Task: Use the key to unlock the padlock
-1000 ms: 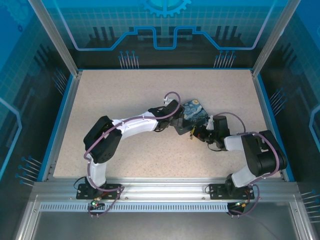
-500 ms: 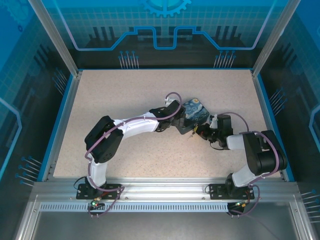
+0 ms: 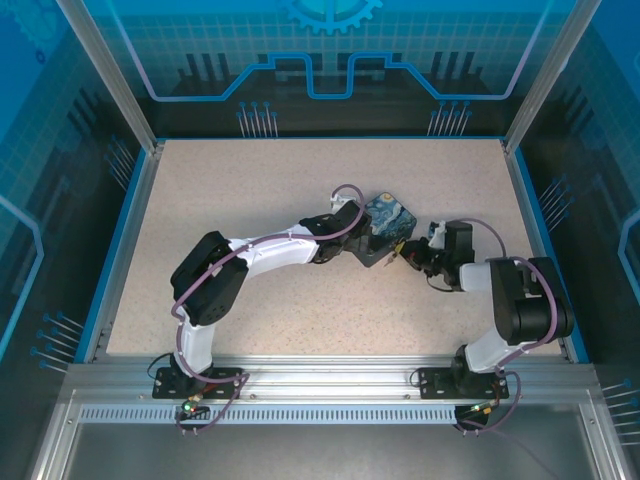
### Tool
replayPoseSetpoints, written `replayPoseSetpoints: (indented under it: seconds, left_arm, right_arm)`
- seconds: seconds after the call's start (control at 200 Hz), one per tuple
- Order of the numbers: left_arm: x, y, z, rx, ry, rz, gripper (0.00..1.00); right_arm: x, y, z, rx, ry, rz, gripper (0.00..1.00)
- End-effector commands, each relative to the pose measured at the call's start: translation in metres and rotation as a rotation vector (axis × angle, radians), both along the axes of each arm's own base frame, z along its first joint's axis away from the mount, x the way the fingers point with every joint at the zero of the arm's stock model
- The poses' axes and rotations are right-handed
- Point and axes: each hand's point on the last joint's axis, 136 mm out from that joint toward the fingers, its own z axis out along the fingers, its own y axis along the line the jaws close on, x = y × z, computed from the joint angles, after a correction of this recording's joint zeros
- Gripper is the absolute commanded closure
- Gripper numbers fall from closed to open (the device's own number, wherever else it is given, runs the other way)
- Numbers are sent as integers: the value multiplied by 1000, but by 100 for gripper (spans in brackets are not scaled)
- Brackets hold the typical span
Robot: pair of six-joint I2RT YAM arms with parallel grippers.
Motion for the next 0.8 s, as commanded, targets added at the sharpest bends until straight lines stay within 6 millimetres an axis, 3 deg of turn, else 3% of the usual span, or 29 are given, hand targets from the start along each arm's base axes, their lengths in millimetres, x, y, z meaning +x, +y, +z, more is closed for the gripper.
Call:
replayPoseSetpoints:
  seconds: [0.0,0.19,0.48,0.57,0.795]
  left_arm:
    - [-30,21,-56,146,161,-34,2]
    - [-29,21,-55,146,160,-32,2]
    - [-15,16,-44,99,158,-19,1]
    - [-3,16,-33,72,145,-6,1]
    - [18,18,11,1,92,-2,1]
  right_arm:
    - [13,-12,10,33,-27,-27,100]
    - [10,-18,13,50,-29,-36,100]
    - [-23,-10,30,52,-42,6,100]
    - [-36,-3,35,36,-49,38,100]
    - [-72,12,18,6,32,85,100]
